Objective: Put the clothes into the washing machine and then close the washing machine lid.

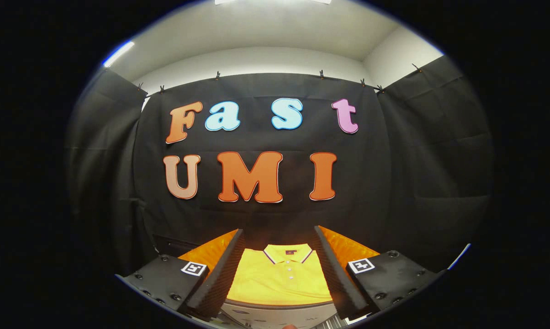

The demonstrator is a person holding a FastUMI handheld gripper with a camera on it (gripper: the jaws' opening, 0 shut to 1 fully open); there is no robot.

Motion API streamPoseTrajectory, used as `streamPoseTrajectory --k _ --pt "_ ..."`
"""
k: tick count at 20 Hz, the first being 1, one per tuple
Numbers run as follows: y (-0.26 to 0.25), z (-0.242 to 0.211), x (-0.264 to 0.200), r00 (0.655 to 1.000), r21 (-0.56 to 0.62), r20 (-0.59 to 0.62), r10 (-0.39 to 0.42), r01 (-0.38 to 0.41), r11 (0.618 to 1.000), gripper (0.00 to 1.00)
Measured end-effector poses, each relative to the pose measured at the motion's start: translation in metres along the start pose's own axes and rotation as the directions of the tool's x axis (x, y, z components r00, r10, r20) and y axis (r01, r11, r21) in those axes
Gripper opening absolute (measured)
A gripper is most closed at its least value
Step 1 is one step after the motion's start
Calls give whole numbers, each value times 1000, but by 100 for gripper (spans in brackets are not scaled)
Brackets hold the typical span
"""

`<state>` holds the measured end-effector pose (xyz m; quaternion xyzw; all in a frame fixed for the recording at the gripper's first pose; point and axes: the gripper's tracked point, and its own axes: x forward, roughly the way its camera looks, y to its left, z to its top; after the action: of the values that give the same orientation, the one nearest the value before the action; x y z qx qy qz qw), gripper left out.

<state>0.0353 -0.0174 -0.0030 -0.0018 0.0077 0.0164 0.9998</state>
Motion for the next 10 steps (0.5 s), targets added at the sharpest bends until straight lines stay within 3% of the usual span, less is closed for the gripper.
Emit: streamPoseTrajectory --k 10 --pt "-20 -29 50 998 13 -70 0 1 1000 97"
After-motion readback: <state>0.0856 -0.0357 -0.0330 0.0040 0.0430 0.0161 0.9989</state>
